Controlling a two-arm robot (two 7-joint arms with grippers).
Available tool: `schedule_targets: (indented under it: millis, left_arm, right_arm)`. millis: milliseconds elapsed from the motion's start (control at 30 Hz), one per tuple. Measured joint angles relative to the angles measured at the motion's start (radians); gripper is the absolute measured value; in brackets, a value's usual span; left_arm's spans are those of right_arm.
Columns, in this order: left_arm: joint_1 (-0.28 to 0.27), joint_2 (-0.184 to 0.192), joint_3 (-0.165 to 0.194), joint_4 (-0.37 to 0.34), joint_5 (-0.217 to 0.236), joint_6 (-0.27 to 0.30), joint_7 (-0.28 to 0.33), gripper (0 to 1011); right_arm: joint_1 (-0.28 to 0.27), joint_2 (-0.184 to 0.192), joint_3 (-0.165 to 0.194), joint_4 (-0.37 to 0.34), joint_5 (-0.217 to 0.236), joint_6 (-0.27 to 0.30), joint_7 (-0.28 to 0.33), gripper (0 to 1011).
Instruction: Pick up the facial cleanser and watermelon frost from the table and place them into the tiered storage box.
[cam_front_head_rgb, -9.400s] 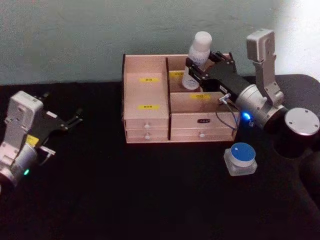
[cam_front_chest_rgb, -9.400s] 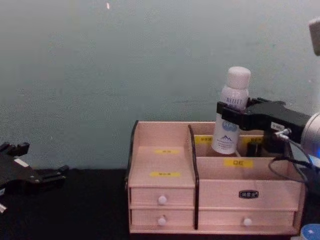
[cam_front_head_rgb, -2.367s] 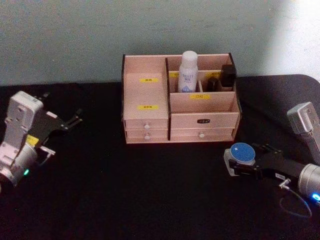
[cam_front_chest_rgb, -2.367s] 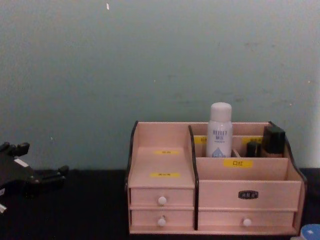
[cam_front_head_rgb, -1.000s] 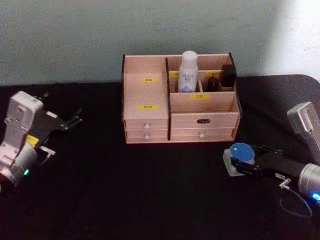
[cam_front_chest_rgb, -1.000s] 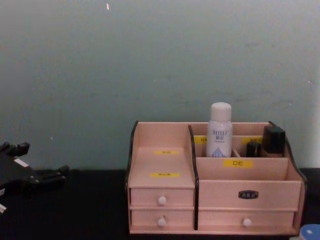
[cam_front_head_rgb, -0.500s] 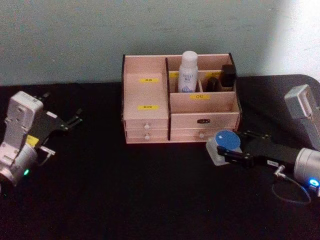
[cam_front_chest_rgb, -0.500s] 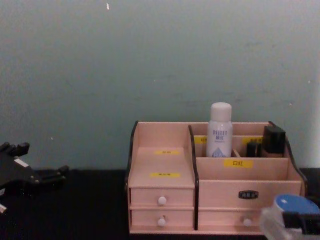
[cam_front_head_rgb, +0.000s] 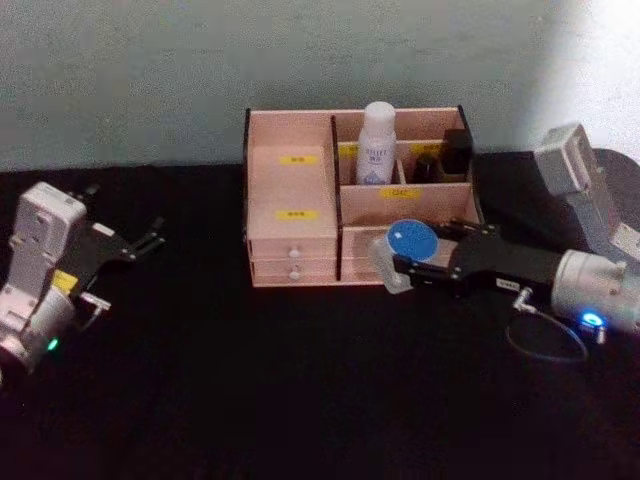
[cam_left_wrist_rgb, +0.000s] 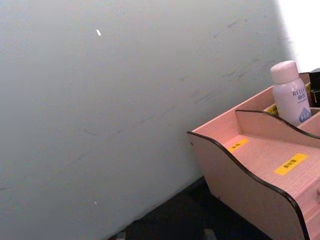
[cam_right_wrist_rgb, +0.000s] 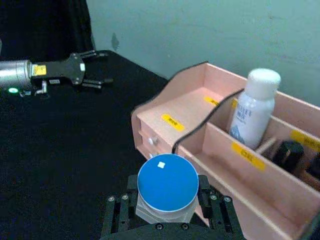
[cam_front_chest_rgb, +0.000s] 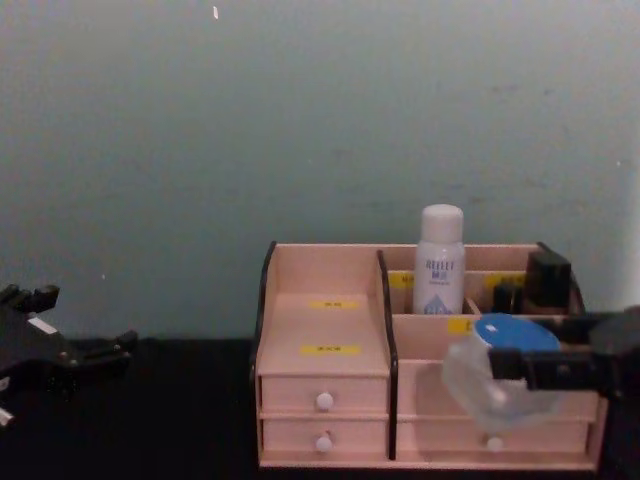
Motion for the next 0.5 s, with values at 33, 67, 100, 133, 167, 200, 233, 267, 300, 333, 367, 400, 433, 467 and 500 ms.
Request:
schedule_targets:
  millis: [33, 67, 100, 133, 167, 200, 233, 267, 300, 333, 367, 400, 433, 467, 500]
  left_arm:
    - [0.0, 0.0, 0.0, 0.0, 0.0, 0.0, 0.0, 1001]
    - [0.0, 0.0, 0.0, 0.0, 0.0, 0.0, 0.0, 1001]
    - [0.0, 0.0, 0.0, 0.0, 0.0, 0.0, 0.0, 1001]
    - [0.0, 0.0, 0.0, 0.0, 0.0, 0.0, 0.0, 1001]
    - [0.0, 0.0, 0.0, 0.0, 0.0, 0.0, 0.0, 1001]
    - [0.0, 0.0, 0.0, 0.0, 0.0, 0.0, 0.0, 1001]
    - [0.0, 0.0, 0.0, 0.0, 0.0, 0.0, 0.0, 1001]
    - [0.0, 0.0, 0.0, 0.0, 0.0, 0.0, 0.0, 1001]
    - [0.0, 0.0, 0.0, 0.0, 0.0, 0.0, 0.0, 1001]
    - [0.0, 0.0, 0.0, 0.0, 0.0, 0.0, 0.0, 1001]
    - [0.0, 0.0, 0.0, 0.0, 0.0, 0.0, 0.0, 1001]
    - [0.0, 0.0, 0.0, 0.0, 0.0, 0.0, 0.0, 1001]
    - [0.0, 0.0, 0.0, 0.0, 0.0, 0.0, 0.0, 1001]
    - [0.0, 0.0, 0.0, 0.0, 0.0, 0.0, 0.0, 1001]
    - [0.0, 0.0, 0.0, 0.0, 0.0, 0.0, 0.0, 1001]
  right_arm:
    - [0.009, -0.004, -0.005, 0.006, 0.0, -0.001, 0.002, 715]
    - [0.019, -0.008, -0.01, 0.012, 0.0, -0.002, 0.005, 715]
    - [0.039, -0.017, -0.02, 0.025, 0.001, -0.005, 0.01, 715]
    - [0.048, -0.021, -0.025, 0.031, 0.001, -0.005, 0.012, 715]
    - [0.057, -0.026, -0.029, 0.037, 0.001, -0.006, 0.014, 715]
    - [0.066, -0.03, -0.033, 0.044, 0.002, -0.006, 0.016, 715]
    - [0.084, -0.04, -0.042, 0.056, 0.003, -0.006, 0.018, 715]
    - [0.091, -0.043, -0.046, 0.06, 0.003, -0.006, 0.018, 715]
    - [0.108, -0.052, -0.055, 0.073, 0.004, -0.006, 0.02, 715]
    - [0.108, -0.052, -0.055, 0.073, 0.004, -0.006, 0.02, 715]
    - [0.125, -0.062, -0.064, 0.086, 0.005, -0.004, 0.021, 715]
    - [0.133, -0.067, -0.068, 0.093, 0.006, -0.003, 0.022, 715]
    - [0.142, -0.072, -0.073, 0.101, 0.006, -0.001, 0.023, 715]
    - [0.161, -0.083, -0.083, 0.119, 0.008, 0.003, 0.025, 715]
    - [0.17, -0.089, -0.087, 0.128, 0.009, 0.005, 0.027, 715]
